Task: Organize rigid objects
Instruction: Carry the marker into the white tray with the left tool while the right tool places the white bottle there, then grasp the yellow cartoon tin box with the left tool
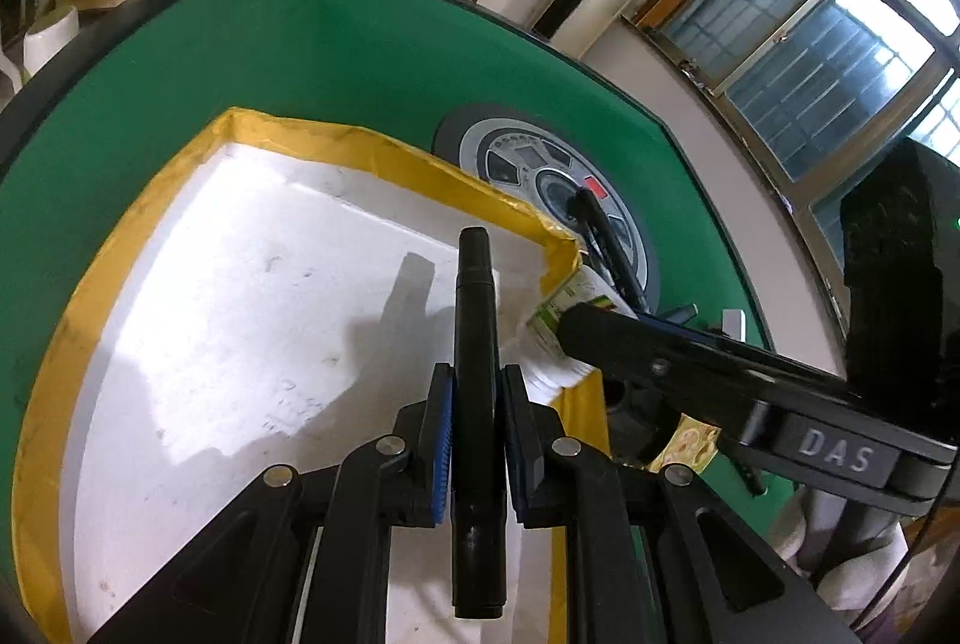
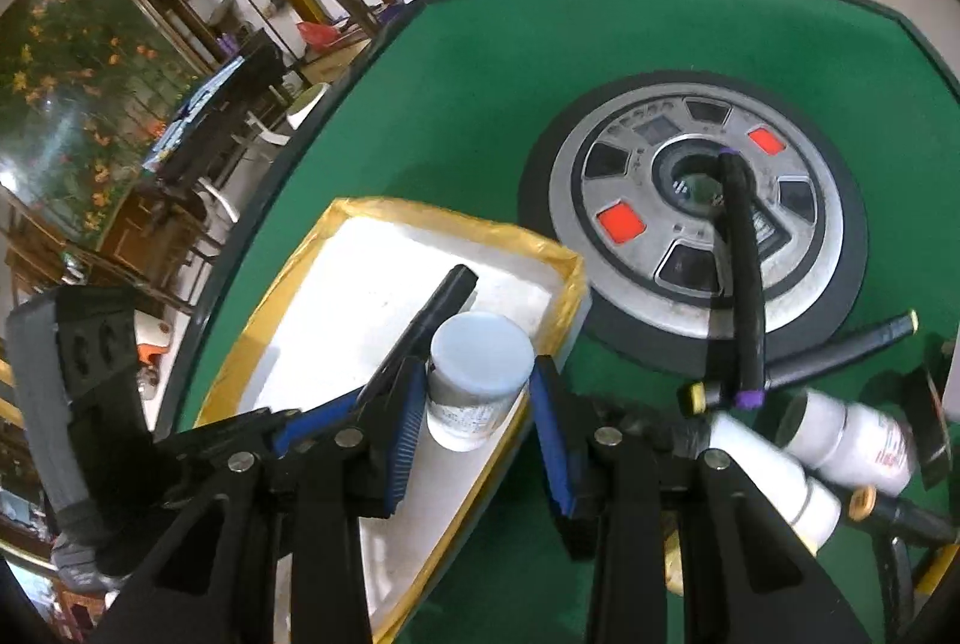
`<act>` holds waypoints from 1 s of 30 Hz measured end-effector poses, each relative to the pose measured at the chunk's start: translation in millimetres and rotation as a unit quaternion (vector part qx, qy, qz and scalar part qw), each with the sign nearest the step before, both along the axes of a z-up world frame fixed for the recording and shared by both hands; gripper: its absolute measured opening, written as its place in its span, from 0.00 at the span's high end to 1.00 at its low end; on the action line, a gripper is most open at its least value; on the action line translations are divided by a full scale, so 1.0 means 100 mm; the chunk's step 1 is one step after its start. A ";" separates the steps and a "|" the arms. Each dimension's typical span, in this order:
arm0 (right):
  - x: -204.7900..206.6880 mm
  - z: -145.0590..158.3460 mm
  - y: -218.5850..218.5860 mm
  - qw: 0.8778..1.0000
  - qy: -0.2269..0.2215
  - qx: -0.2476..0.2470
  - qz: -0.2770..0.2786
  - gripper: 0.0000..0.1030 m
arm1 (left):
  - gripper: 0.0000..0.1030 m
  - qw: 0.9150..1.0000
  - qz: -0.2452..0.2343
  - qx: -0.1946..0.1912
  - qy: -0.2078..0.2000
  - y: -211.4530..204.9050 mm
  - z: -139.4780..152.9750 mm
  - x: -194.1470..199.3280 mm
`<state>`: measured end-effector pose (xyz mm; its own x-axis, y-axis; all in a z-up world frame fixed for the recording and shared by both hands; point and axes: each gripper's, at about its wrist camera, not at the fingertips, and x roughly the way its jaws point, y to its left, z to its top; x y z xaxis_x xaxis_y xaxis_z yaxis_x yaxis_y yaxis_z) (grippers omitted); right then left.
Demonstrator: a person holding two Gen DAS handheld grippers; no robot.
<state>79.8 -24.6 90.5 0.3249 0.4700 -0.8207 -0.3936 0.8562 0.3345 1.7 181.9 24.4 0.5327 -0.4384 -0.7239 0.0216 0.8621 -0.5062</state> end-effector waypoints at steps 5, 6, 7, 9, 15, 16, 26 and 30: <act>0.14 -0.04 0.03 1.000 0.016 -0.015 -0.006 0.64 | 0.29 1.000 0.027 -0.003 0.010 0.03 -0.07 0.01; 0.16 -0.06 0.02 1.000 0.023 -0.013 -0.011 0.59 | 0.29 0.999 0.033 -0.013 0.016 0.06 -0.10 0.00; 0.19 -0.08 0.00 0.999 0.030 -0.008 -0.016 0.53 | 0.29 0.999 0.035 -0.021 0.023 0.09 -0.13 0.00; 0.24 -0.13 -0.01 0.999 0.034 0.006 -0.021 0.49 | 0.29 0.998 0.041 -0.033 0.026 0.13 -0.14 -0.05; 0.22 -0.05 -0.11 0.998 0.011 0.041 -0.035 0.49 | 0.28 0.998 0.053 -0.030 0.032 0.16 -0.16 -0.26; 0.19 -0.01 -0.14 0.998 0.005 0.043 -0.038 0.48 | 0.28 0.997 0.056 -0.028 0.033 0.17 -0.15 -0.32; -0.27 0.11 -0.56 0.998 -0.023 0.050 -0.041 0.41 | 0.14 0.997 0.066 0.030 0.016 -0.01 -0.11 -0.73; -0.52 0.18 -0.88 0.995 -0.041 0.069 -0.057 0.41 | 0.13 0.997 0.078 0.007 0.014 0.05 -0.11 -0.80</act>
<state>27.5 -112.3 108.1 0.4464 0.5317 -0.7198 -0.3266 0.8456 0.4221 -77.9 186.5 13.0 0.5726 -0.3425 -0.7448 -0.1265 0.8607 -0.4931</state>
